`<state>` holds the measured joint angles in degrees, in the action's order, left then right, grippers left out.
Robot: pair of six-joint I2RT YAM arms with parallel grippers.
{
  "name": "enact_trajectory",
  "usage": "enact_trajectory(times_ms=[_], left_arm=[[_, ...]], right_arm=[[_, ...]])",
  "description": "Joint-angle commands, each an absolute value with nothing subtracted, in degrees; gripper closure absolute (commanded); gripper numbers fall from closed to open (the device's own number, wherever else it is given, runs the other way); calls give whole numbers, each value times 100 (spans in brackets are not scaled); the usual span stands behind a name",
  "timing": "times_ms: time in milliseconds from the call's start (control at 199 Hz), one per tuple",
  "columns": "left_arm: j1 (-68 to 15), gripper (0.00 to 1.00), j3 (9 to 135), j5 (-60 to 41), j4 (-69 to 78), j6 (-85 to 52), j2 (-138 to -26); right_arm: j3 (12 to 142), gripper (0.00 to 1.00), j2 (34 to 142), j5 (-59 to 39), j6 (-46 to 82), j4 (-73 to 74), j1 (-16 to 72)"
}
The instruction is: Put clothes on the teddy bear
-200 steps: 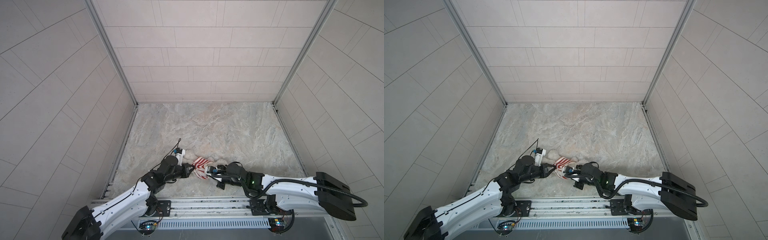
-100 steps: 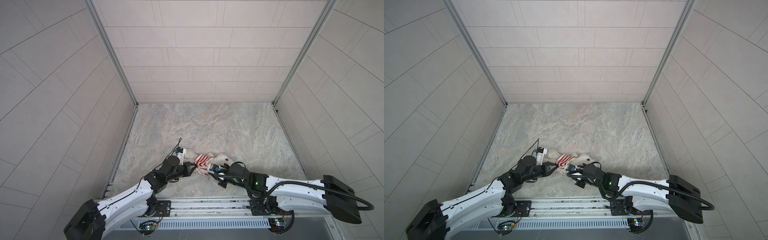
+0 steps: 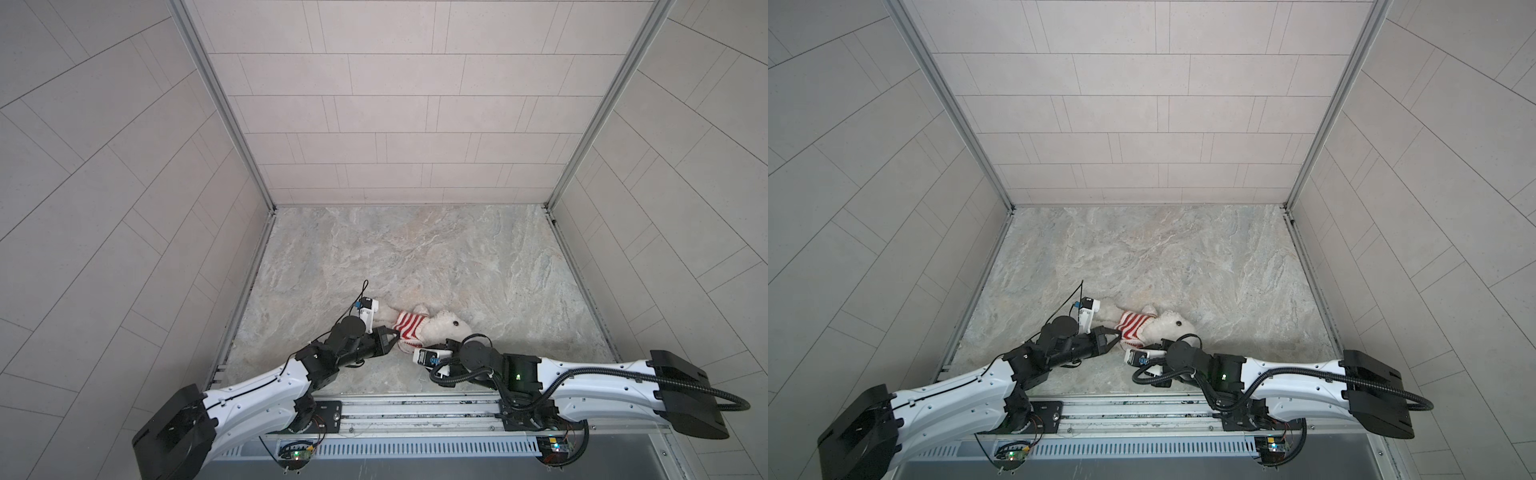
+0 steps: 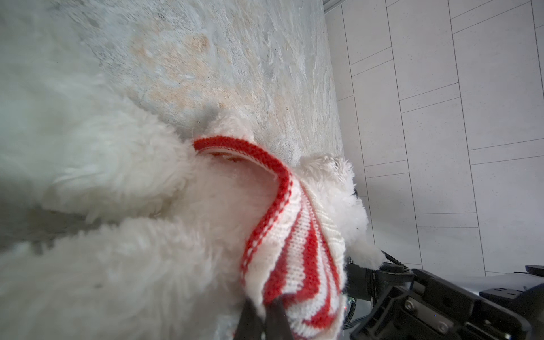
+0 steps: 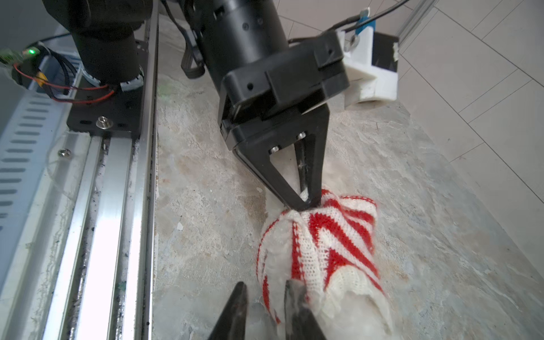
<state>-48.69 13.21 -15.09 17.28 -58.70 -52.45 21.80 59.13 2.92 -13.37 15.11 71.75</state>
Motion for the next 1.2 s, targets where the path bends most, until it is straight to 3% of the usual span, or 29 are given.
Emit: enact_trajectory(times_ms=[0,717,1048,1199], left_arm=[[-4925,100,1426,-1441,1951,-5915,-5249],[-5637,100,1889,-1472,2177,-5858,-5587],[-5704,100,1959,-1473,2171,-5836,-5678],[-5552,100,2048,-1331,1474,-5592,-5311]], right_arm=[[2430,75,6117,515,-1648,1457,7210],[2493,74,6652,1582,-1842,1810,7215],[2285,100,6306,1802,-1751,2030,7211],[1978,100,5875,1770,-1809,2031,7214]])
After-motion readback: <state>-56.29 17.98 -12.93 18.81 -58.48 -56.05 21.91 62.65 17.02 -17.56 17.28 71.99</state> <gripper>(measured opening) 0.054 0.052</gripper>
